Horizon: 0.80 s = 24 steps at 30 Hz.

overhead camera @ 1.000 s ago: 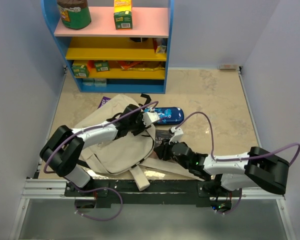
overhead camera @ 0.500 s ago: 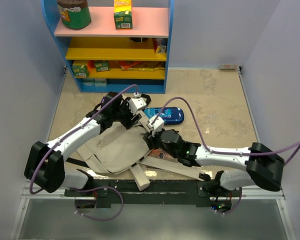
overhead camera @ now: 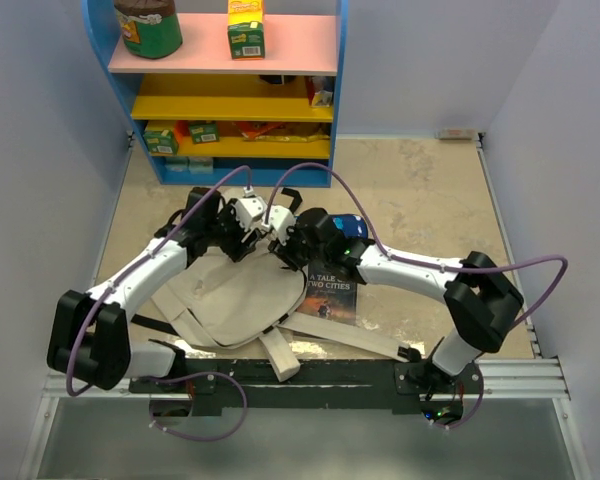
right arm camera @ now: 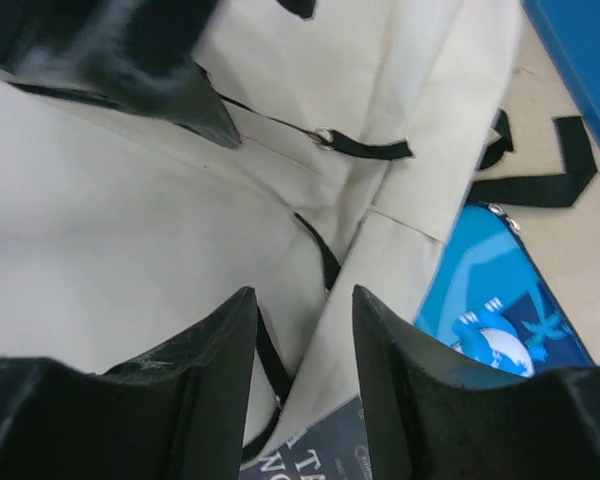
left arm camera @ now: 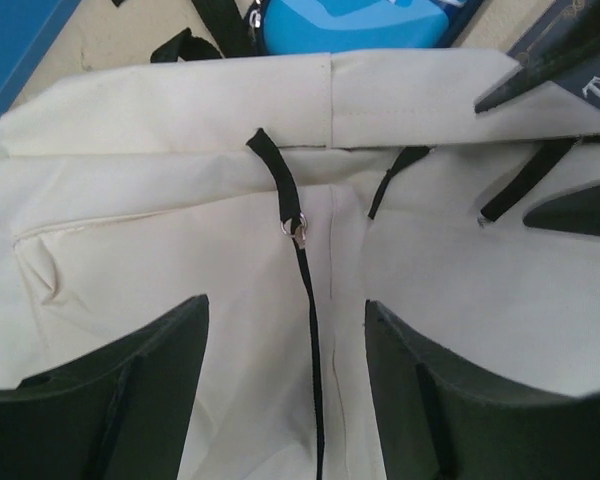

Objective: Pack the student bag
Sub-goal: Unzip the student bag at the center of the board.

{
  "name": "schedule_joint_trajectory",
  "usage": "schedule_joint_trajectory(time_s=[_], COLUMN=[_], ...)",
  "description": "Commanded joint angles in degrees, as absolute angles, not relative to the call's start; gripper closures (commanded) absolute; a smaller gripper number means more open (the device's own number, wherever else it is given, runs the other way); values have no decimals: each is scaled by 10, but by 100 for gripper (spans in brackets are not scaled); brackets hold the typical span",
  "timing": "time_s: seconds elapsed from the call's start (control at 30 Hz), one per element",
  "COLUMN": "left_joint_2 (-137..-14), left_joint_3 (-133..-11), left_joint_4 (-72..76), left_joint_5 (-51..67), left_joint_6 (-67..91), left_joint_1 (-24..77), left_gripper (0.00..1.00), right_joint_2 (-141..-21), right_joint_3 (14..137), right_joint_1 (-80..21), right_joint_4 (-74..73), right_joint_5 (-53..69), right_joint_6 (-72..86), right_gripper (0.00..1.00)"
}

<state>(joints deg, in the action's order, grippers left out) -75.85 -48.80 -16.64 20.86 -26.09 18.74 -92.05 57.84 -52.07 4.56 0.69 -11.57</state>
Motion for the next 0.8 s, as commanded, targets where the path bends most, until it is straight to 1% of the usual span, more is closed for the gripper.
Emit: schedule_joint_trajectory(time_s=[0.0,0.13,0.3,0.4,0.6,0.77], left_joint_2=[-771,-782,-794,-802,-826,-846], left_joint_3=[-476,-464,-455,-456,-467,-475], left_joint_4=[-138,-131,-112,-110,-127,-155], left_joint_5=[229,228,215,230,286,329], left_joint_6=[-269,-275,-278,-272,-264,-279], left_joint_1=[179,177,171,158,121,103], left_gripper=[33,33,33,33,33,34], right_joint_2=[-954,-971,-978,-976,-969,-935], right_joint_3=[643,659,654,647,621,580], right_joint_1=[-522,-521,-520,-519,-514,-514], right_joint_4=[-69,-105,-114,-108,-55,-3], right_joint_5=[100,137,116,103,68,58], right_joint_6=[-170,-180,-183,-181,-177,-188], right_gripper=[55,54,53,53,54,56])
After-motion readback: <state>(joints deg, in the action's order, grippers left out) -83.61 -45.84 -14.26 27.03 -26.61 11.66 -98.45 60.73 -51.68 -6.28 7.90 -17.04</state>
